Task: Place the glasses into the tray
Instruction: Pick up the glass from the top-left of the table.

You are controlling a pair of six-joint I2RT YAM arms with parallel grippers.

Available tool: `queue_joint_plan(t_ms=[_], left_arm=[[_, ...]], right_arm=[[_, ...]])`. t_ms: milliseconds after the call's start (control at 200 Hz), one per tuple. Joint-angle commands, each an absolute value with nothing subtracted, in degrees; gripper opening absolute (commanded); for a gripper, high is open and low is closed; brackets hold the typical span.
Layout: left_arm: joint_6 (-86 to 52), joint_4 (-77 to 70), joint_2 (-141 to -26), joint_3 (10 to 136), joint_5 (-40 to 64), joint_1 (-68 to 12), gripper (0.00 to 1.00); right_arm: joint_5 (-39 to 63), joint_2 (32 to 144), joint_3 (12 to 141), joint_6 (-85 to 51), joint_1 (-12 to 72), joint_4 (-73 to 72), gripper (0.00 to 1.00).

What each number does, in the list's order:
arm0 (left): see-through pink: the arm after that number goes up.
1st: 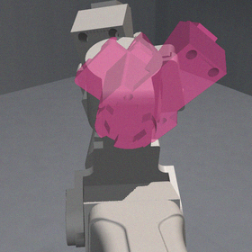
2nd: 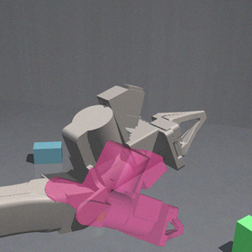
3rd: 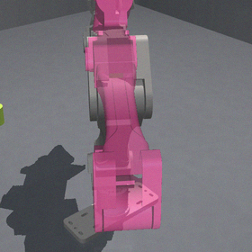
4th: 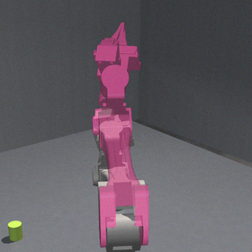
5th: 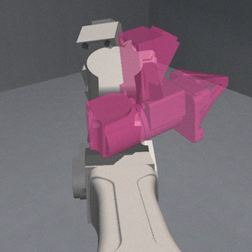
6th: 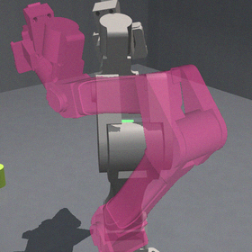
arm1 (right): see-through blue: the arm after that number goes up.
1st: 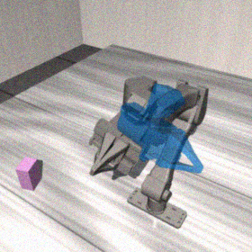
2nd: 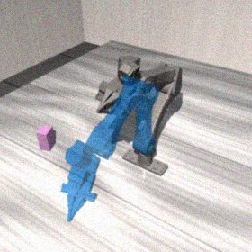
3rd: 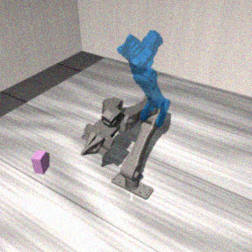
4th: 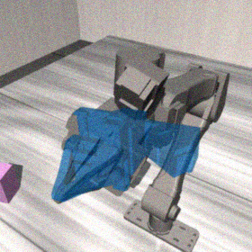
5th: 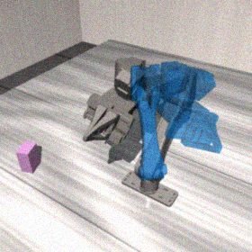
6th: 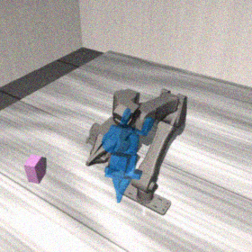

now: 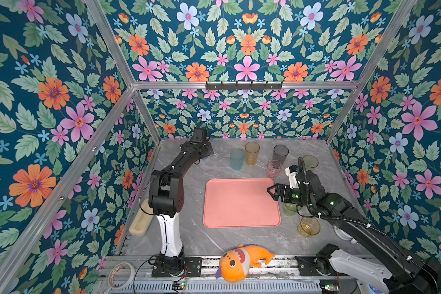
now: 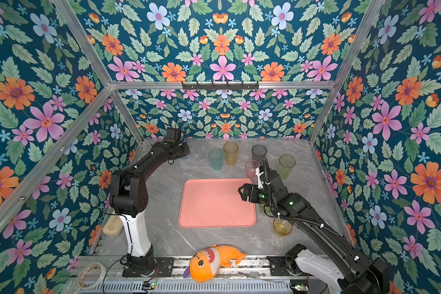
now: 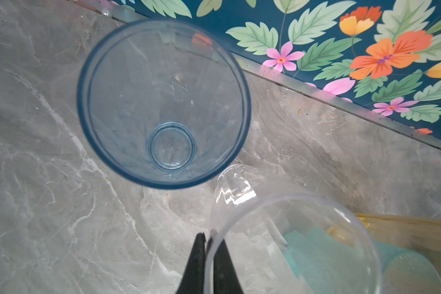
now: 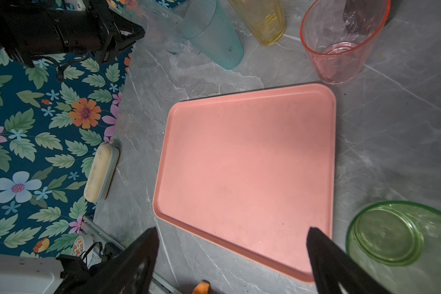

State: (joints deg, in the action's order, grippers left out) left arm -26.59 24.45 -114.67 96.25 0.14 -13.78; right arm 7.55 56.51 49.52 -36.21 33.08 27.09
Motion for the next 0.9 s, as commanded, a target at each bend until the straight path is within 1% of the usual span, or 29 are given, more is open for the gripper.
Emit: queue_joint_plan(t_ms=[0,135,265,455,645,895], left_arm=[[-25.4,25.4,-112.8,96.1,1.5,-13.8,0.0],[-24.7,29.3,-109.2,95.1,3.4,-13.9,0.0],[-23.9,33.4,-103.0,92.5,4.4,-14.0,0.0],[-21.1,43.7,-96.1,91.0,4.2,-14.6,0.0],[-19.0,54.4,-92.0,91.3,2.7,-16.1,0.0],[-18.1,59.8,-90.8,89.4,1.0,-19.4,0.0]], right_arm=[[7.9,56.2,49.5,-35.9,33.0,26.4,0.92],[7.7,55.8,49.5,-36.0,33.0,26.6,0.92],[7.4,55.6,49.4,-35.9,33.0,26.4,0.92],[7.7,56.2,49.6,-35.9,33.0,25.6,0.92],[8.2,57.1,49.5,-35.9,33.0,24.8,0.92],[8.7,57.7,49.5,-35.9,32.9,24.3,0.92]])
